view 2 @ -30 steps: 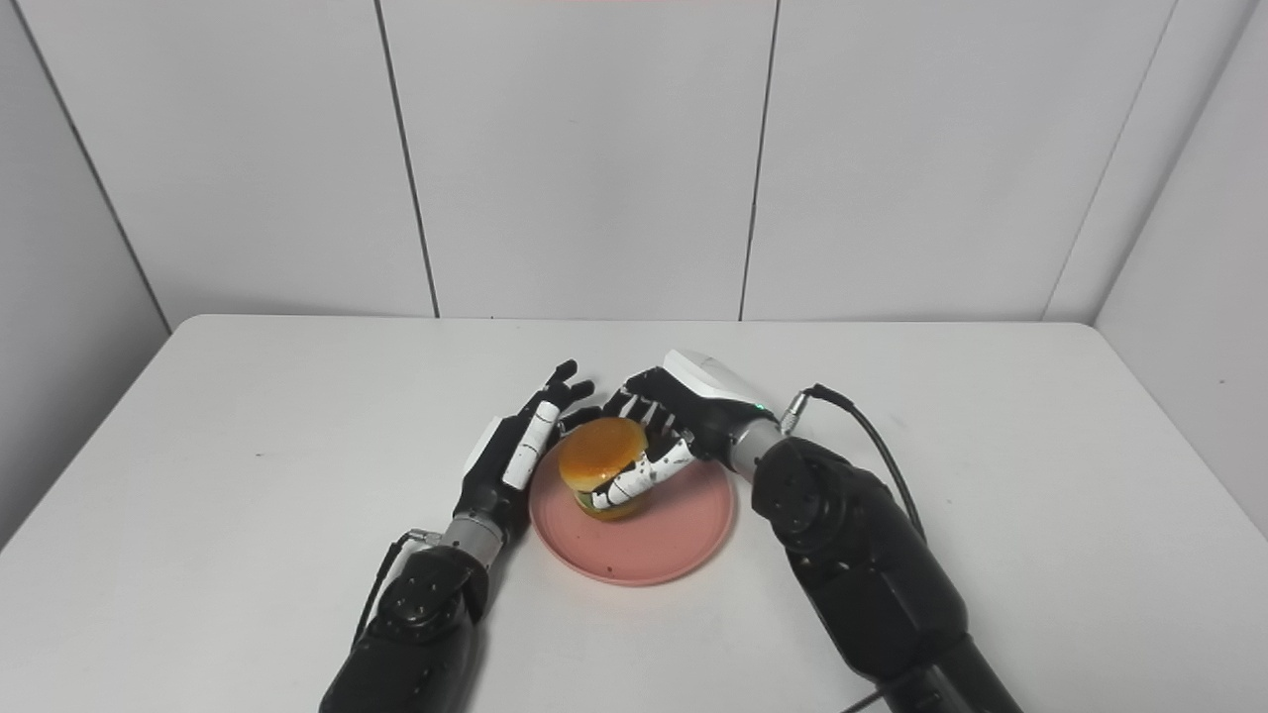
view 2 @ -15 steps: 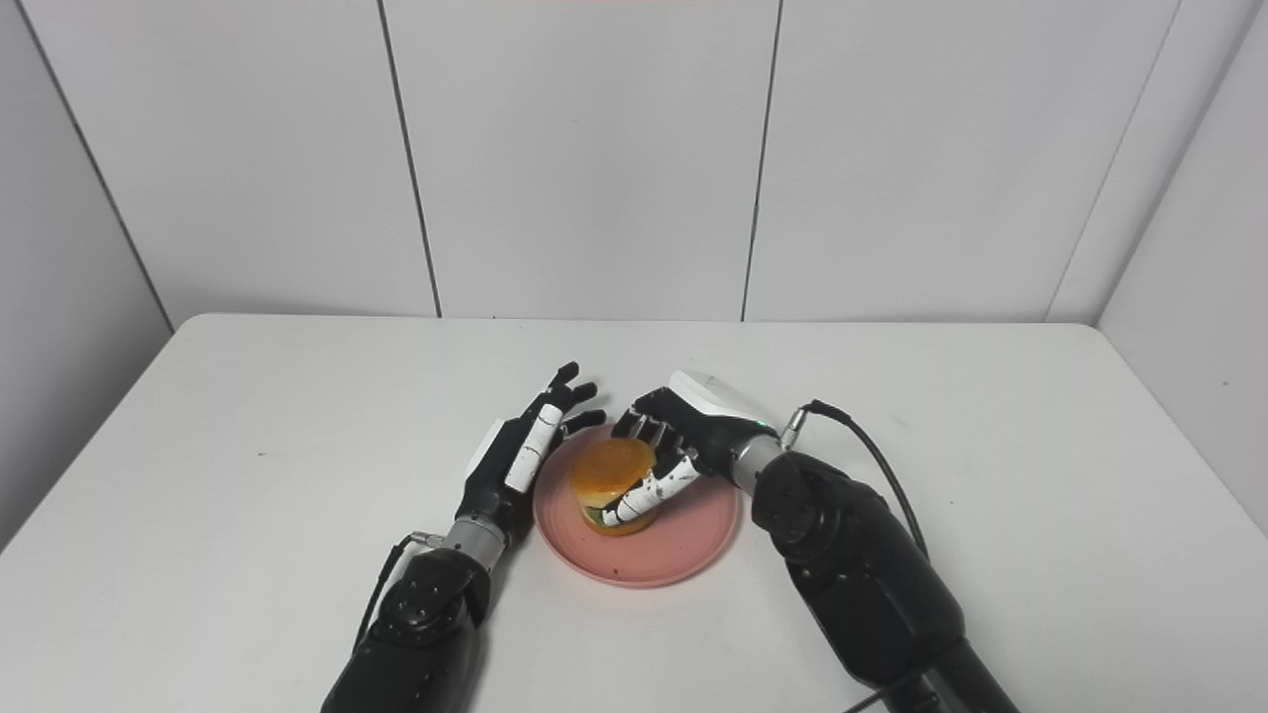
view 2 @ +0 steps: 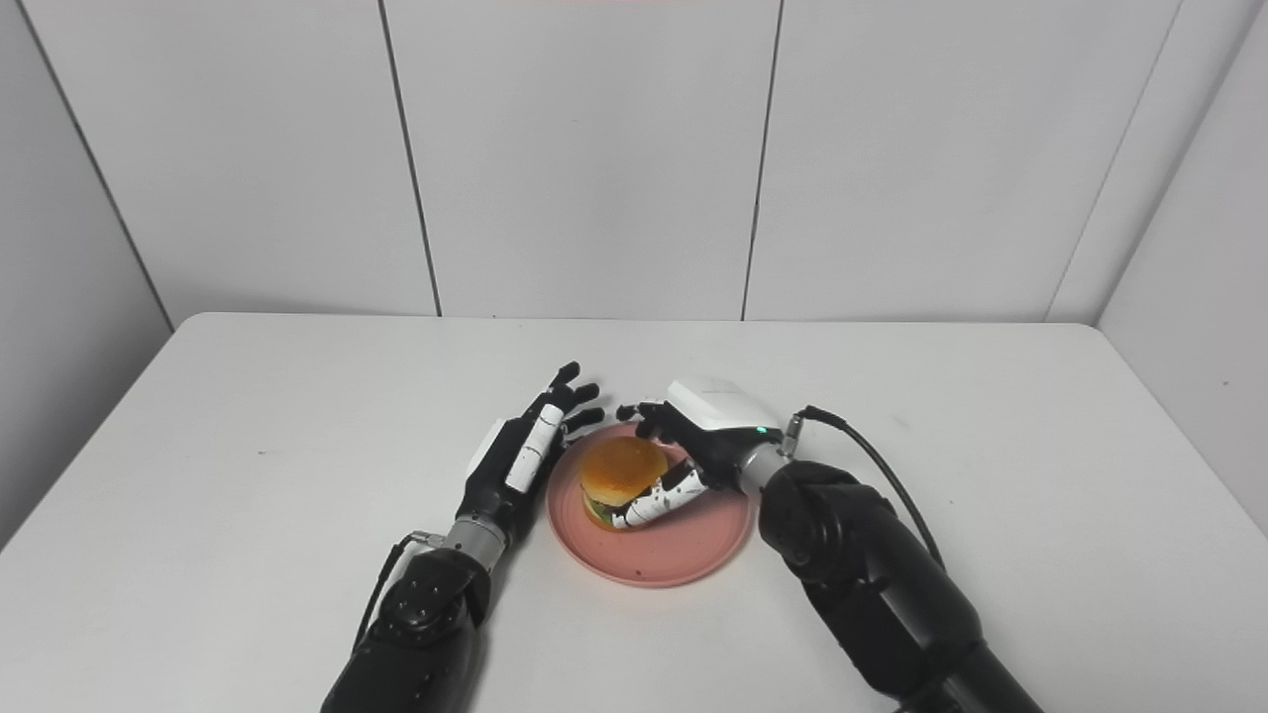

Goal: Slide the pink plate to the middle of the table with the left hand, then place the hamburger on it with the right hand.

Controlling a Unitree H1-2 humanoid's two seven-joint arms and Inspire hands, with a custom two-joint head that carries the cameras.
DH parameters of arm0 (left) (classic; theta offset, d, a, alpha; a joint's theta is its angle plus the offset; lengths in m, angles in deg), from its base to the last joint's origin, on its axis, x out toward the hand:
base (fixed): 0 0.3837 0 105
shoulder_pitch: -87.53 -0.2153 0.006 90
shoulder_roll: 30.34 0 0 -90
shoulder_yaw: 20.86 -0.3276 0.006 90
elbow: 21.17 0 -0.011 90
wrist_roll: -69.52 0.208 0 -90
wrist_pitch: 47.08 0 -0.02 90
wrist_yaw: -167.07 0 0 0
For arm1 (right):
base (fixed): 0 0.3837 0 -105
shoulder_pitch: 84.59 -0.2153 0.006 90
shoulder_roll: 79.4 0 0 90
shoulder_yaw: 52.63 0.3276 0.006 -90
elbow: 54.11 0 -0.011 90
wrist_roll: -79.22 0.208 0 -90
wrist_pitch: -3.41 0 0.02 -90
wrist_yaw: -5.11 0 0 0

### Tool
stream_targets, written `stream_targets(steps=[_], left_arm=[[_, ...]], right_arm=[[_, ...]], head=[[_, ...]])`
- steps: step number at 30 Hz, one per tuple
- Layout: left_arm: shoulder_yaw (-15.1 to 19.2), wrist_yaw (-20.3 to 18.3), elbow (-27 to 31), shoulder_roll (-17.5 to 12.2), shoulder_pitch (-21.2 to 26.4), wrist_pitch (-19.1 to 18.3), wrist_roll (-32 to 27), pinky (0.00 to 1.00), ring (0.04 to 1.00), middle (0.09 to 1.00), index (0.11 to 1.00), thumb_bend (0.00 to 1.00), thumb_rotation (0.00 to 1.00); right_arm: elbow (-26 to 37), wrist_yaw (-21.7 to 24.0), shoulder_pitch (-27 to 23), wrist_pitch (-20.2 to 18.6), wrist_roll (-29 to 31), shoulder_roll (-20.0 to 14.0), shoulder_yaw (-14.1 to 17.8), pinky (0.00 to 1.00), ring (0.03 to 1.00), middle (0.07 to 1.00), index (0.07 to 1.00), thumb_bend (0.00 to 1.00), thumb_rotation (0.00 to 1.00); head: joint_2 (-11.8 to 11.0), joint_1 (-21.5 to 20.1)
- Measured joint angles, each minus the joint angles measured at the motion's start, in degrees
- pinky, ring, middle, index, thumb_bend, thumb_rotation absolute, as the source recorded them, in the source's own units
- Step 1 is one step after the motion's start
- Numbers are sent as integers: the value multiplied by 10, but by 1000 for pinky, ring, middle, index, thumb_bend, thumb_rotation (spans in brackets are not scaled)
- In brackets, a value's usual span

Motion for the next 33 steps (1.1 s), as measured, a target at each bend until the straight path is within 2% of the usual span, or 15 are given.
stream_targets(steps=[11,16,21,23,26,30,32,33], left_arm=[[0,0,0,0,0,0,0,777,819,898,932,771,894],[0,0,-1,0,0,0,0,775,833,897,937,808,888],[1,-1,-3,0,2,0,-2,784,855,901,939,803,877],[2,-2,-5,1,3,0,-3,783,883,905,942,786,887],[2,-2,-5,1,3,0,-3,773,875,903,940,787,891],[7,0,-4,1,2,0,-3,810,867,914,936,814,868],[11,6,-2,1,2,1,-4,811,885,916,923,811,855],[14,12,-1,2,1,1,-4,811,886,916,922,811,854]], right_arm=[[53,34,11,0,-12,-13,3,1000,1000,986,897,1000,501],[93,48,23,0,0,-15,21,1000,1000,979,897,1000,509],[135,61,27,0,17,-18,39,1000,999,963,894,1000,522],[161,63,36,0,38,-18,60,1000,973,940,887,1000,521],[173,51,52,1,84,-11,100,974,959,939,893,1000,551],[123,-28,85,52,145,8,169,850,941,948,935,983,741],[90,-73,107,90,169,23,197,840,921,939,948,908,831],[77,-98,118,106,181,35,212,841,920,939,948,905,835]], head=[[1,0],[0,-3],[-1,-3],[-2,-2],[-3,-1],[-2,0],[-1,1],[-1,1]])
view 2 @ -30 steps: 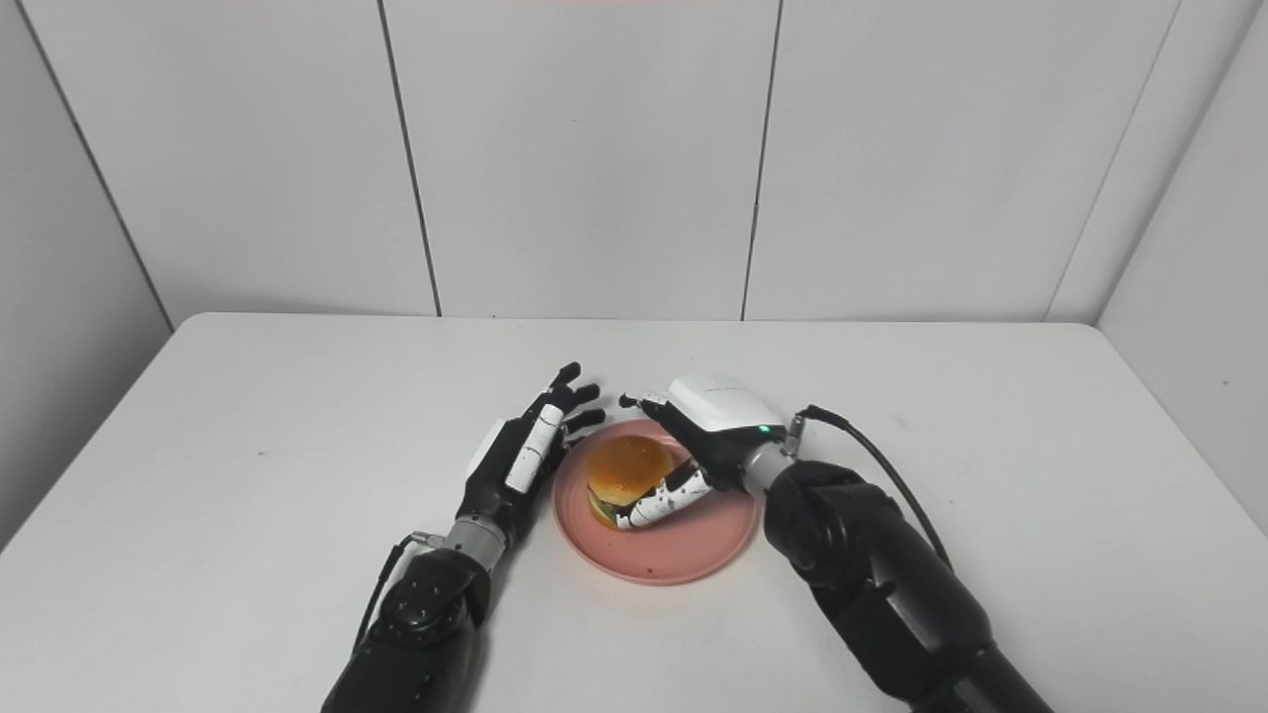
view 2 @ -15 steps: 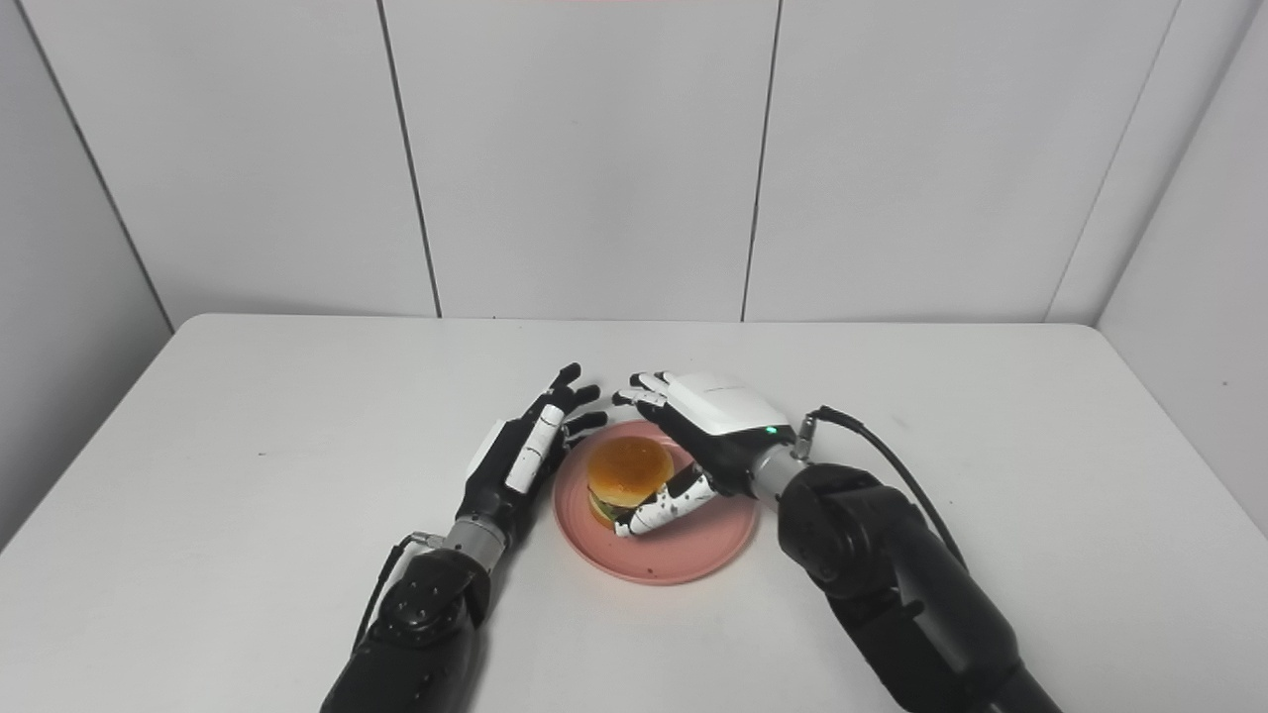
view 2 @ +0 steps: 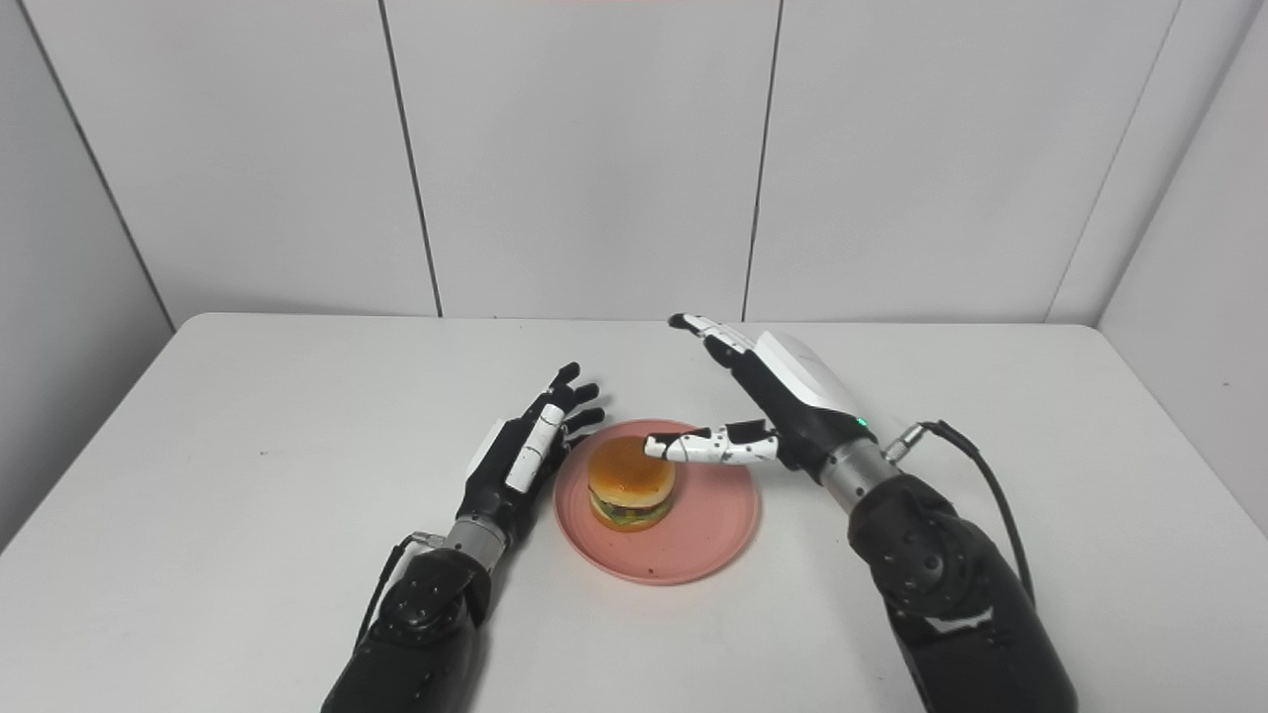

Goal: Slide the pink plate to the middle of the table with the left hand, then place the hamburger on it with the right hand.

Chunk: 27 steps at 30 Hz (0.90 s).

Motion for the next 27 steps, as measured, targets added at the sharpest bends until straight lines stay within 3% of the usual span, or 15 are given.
stream_targets(steps=[1,4,10,14,20,27], left_arm=[[2,6,2,1,-1,0,1,820,909,932,922,824,852],[7,28,11,1,-5,6,3,841,939,950,924,850,847],[19,52,80,2,-46,24,3,913,955,944,902,850,879],[25,68,135,3,-81,25,4,978,969,965,917,831,904],[26,77,192,-5,-118,21,14,1000,999,999,961,858,937],[32,77,197,-28,-123,-4,14,1000,1000,994,950,878,920]], right_arm=[[-11,-20,10,14,13,11,11,885,943,949,974,859,918],[-40,-64,29,43,49,43,39,893,942,950,987,832,985],[-66,-107,57,65,146,86,95,923,933,952,991,787,990],[-83,-125,83,67,201,109,128,935,935,960,994,845,1000],[-107,-157,94,92,214,130,136,934,943,961,1000,858,1000],[-127,-161,88,129,212,128,130,953,945,956,974,824,1000]], head=[[0,-1],[1,-1],[2,-9],[2,-15],[5,-26],[12,-29]])
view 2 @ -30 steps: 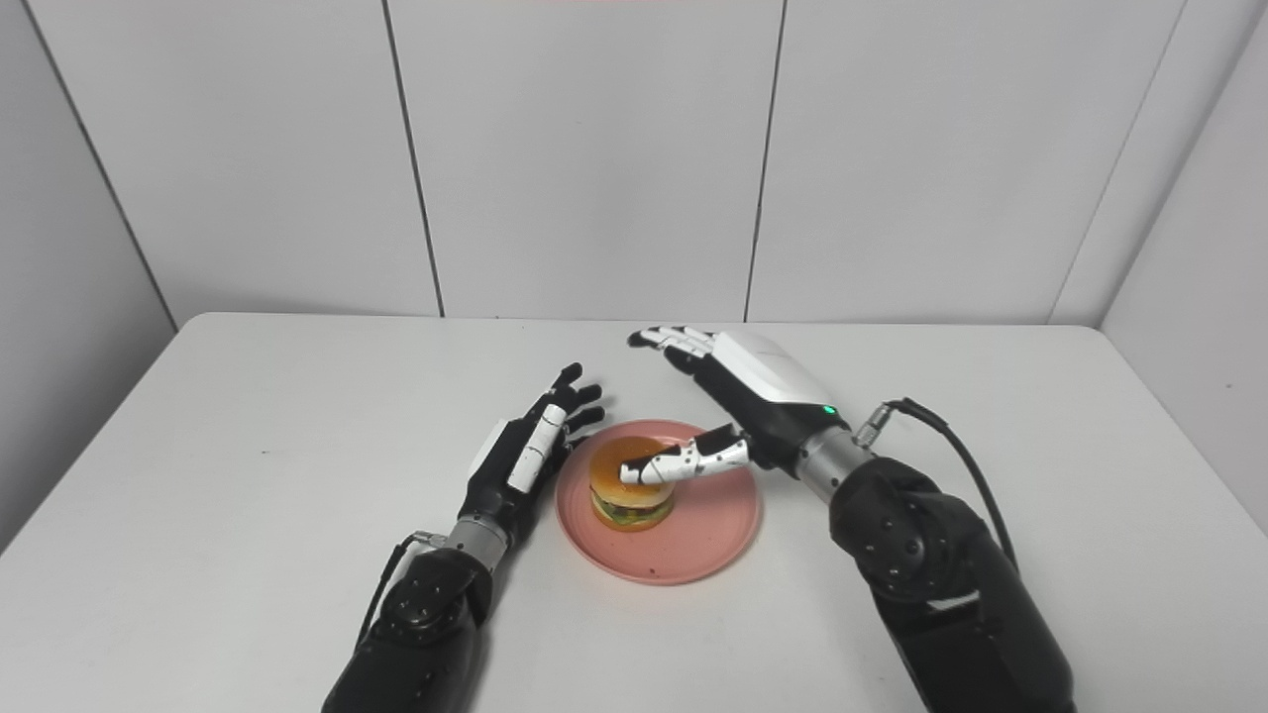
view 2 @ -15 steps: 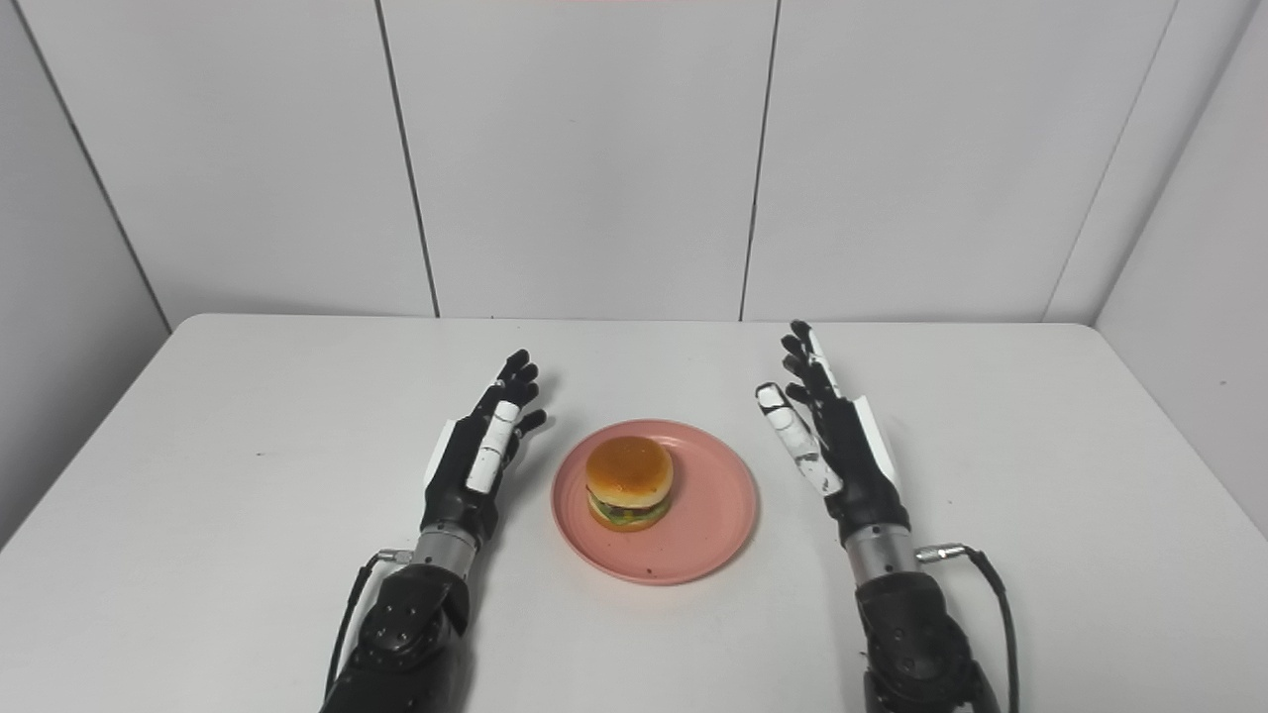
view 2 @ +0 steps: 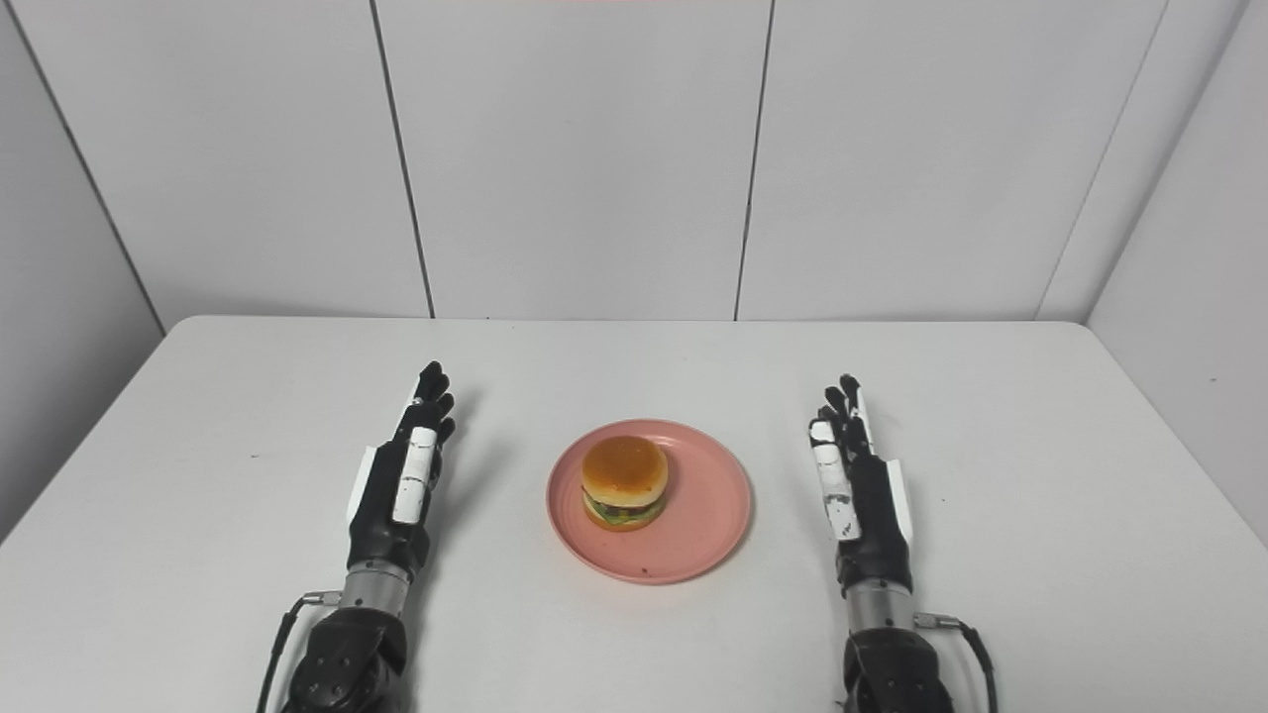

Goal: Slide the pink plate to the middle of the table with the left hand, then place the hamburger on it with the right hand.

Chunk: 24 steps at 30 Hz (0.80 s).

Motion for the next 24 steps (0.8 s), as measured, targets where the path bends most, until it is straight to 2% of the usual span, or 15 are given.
stream_targets(steps=[6,10,17,24], left_arm=[[5,10,-4,-2,1,-12,0,1000,1000,990,947,882,929],[3,13,-8,-5,3,-12,2,1000,1000,992,946,901,928],[4,18,-8,-8,3,-16,11,1000,985,977,950,871,938],[9,17,-8,-7,3,-16,6,1000,997,992,951,887,918]], right_arm=[[-22,-1,-12,21,-12,-3,-6,961,947,955,971,799,1000],[-27,-3,-12,22,-14,-1,-8,979,954,957,970,785,1000],[-28,-15,-10,22,-32,-3,-18,960,957,956,978,752,1000],[-29,-12,-8,22,-6,-4,-13,964,958,966,979,754,1000]], head=[[6,-1],[9,-1],[13,2],[12,-2]])
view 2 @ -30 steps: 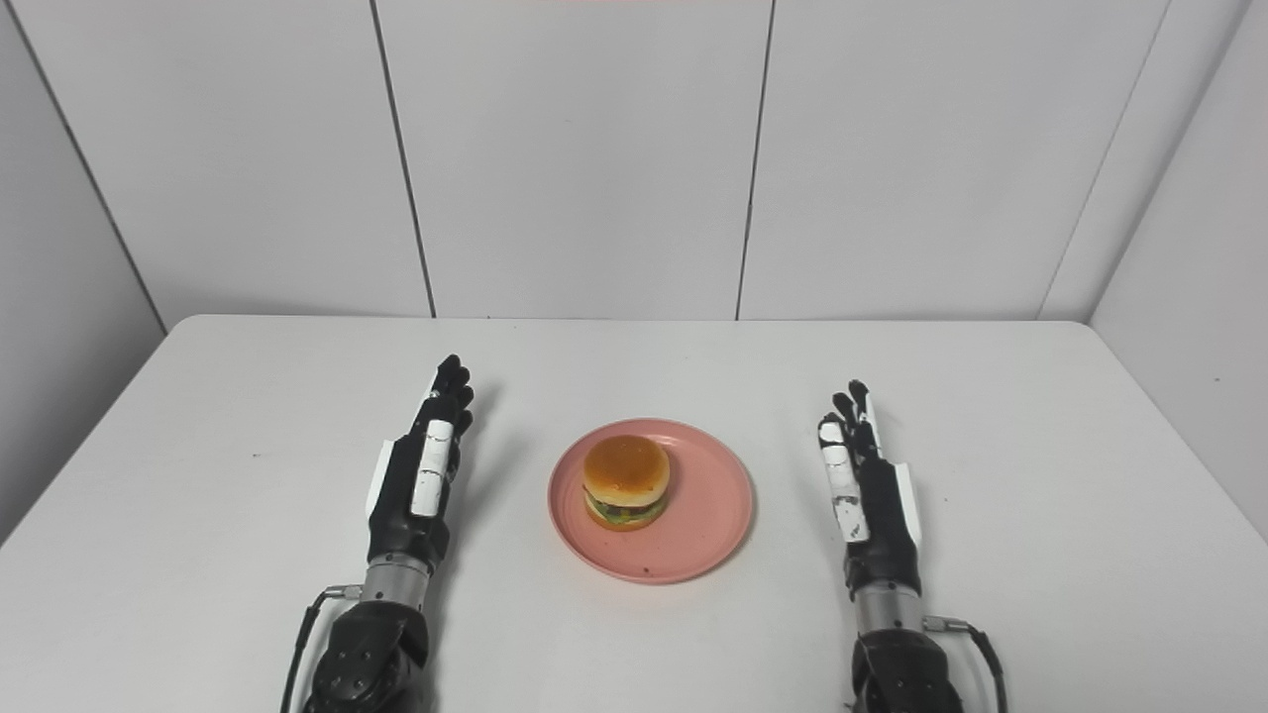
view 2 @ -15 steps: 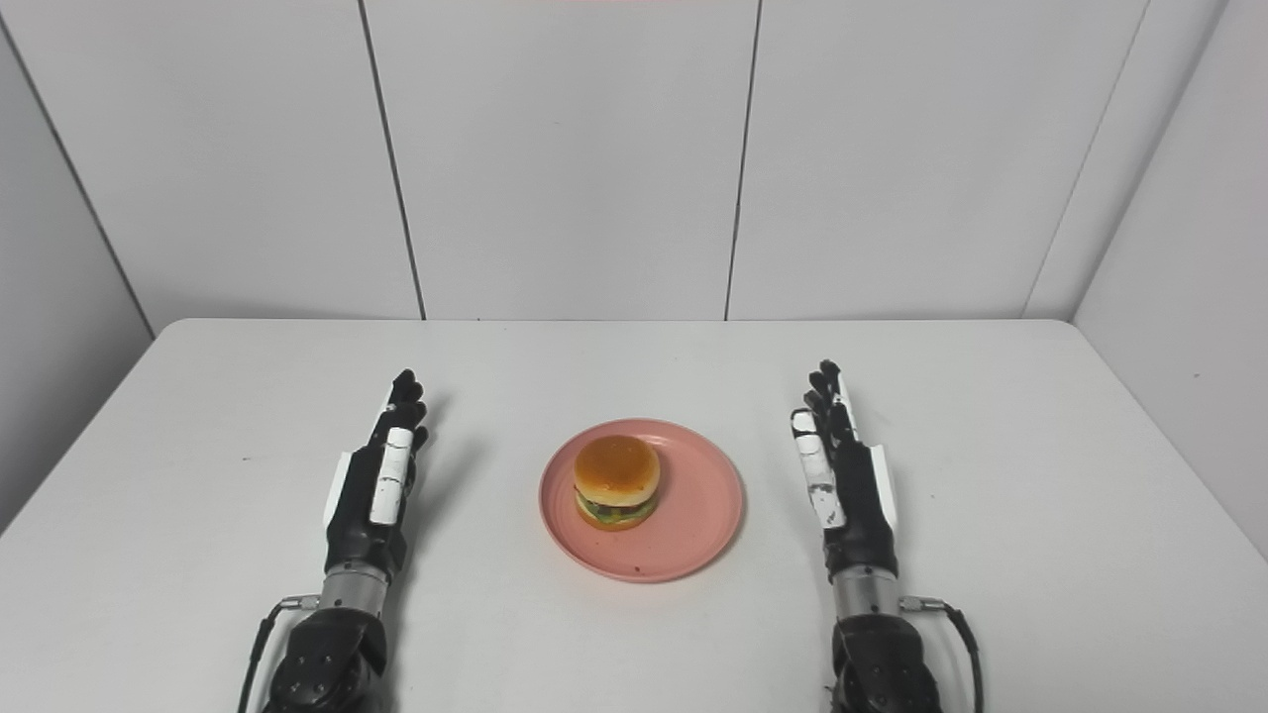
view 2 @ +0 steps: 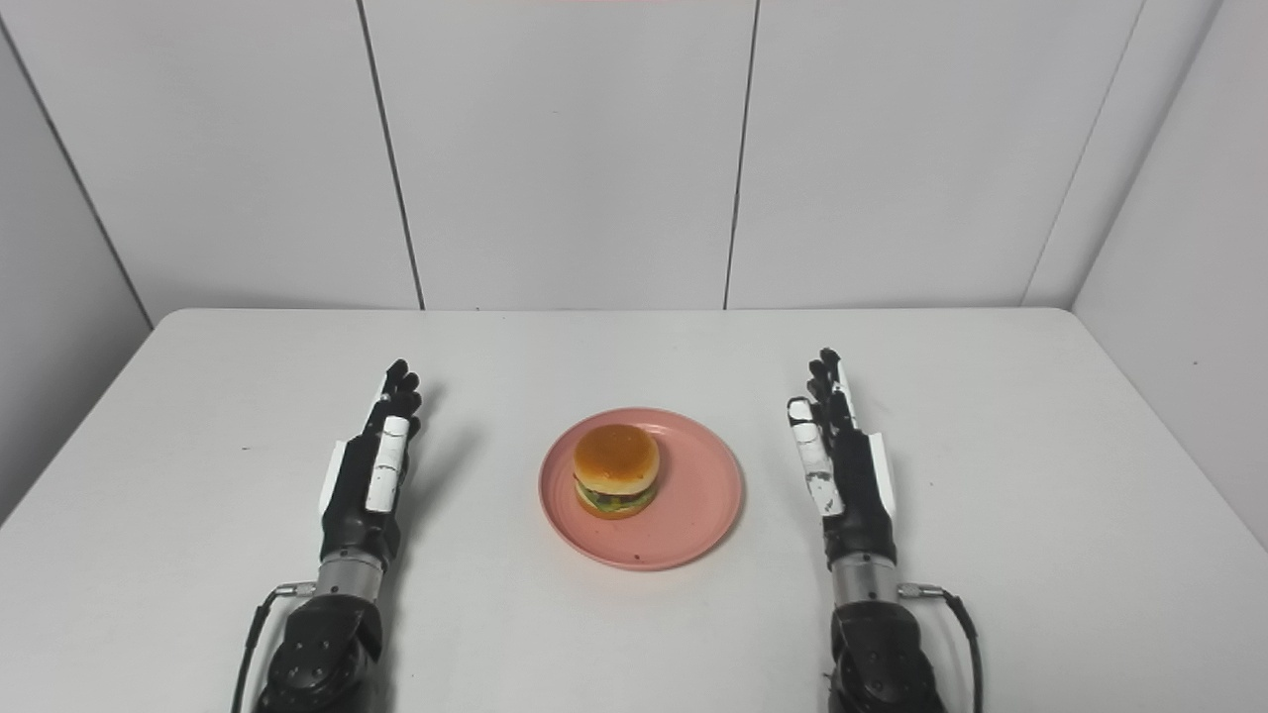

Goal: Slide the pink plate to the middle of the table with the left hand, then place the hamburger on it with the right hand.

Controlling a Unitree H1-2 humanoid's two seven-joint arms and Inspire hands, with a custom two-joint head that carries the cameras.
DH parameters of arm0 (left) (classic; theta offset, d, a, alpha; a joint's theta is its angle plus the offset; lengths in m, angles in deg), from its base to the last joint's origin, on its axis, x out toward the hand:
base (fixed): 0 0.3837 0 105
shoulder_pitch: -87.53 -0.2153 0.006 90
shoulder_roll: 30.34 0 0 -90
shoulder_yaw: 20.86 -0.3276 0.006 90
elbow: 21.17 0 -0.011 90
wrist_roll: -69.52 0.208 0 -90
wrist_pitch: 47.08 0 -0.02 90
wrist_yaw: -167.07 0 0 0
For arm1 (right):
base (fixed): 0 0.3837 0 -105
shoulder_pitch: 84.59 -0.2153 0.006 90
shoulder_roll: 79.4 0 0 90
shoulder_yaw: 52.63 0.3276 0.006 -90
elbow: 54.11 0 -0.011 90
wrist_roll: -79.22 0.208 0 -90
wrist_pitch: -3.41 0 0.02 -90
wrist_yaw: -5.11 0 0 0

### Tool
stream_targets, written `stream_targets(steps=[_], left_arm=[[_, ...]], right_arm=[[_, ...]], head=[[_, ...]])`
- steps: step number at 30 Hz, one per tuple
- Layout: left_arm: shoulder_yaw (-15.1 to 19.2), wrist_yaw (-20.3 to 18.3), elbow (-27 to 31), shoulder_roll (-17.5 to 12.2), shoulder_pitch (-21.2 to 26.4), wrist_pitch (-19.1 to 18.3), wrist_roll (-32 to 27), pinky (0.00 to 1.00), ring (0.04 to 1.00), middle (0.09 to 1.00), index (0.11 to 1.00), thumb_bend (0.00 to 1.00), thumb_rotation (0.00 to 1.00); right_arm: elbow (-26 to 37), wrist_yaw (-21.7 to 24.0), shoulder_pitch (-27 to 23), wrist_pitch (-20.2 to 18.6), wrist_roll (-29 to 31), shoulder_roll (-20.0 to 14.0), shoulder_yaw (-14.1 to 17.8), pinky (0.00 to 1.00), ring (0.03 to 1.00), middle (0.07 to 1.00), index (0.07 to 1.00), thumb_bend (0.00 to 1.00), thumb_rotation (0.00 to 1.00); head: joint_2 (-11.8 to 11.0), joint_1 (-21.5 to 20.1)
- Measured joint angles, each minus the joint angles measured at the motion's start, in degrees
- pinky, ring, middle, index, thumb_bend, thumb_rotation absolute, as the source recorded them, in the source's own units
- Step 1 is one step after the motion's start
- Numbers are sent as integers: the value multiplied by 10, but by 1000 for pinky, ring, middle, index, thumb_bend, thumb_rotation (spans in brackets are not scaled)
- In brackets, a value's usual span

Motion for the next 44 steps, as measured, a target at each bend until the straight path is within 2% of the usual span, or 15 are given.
stream_targets(steps=[6,11,23,26,38,44], left_arm=[[0,-4,1,0,0,0,-8,1000,995,993,952,897,921],[1,-5,7,1,-2,-5,-9,1000,997,995,958,875,936],[1,-9,8,1,-3,-4,-9,1000,996,998,963,904,949],[1,-9,8,1,-3,-5,-9,1000,993,995,961,892,945],[-2,-8,22,3,-13,-11,-7,1000,1000,1000,966,873,937],[-3,-7,22,4,-13,-11,-7,1000,1000,1000,967,886,927]], right_arm=[[1,2,2,0,7,-4,-1,960,954,964,977,792,1000],[8,5,7,-1,16,-4,-1,994,968,973,978,841,1000],[23,16,12,-21,28,-10,-6,990,973,993,966,839,1000],[29,17,15,-27,30,-11,-9,960,960,989,964,848,1000],[32,38,19,-28,56,-15,-11,935,937,971,960,825,962],[32,39,19,-28,58,-15,-11,938,937,966,953,834,970]], head=[[-1,-1],[0,-3],[-1,-3],[-1,4],[-4,28],[-5,24]])
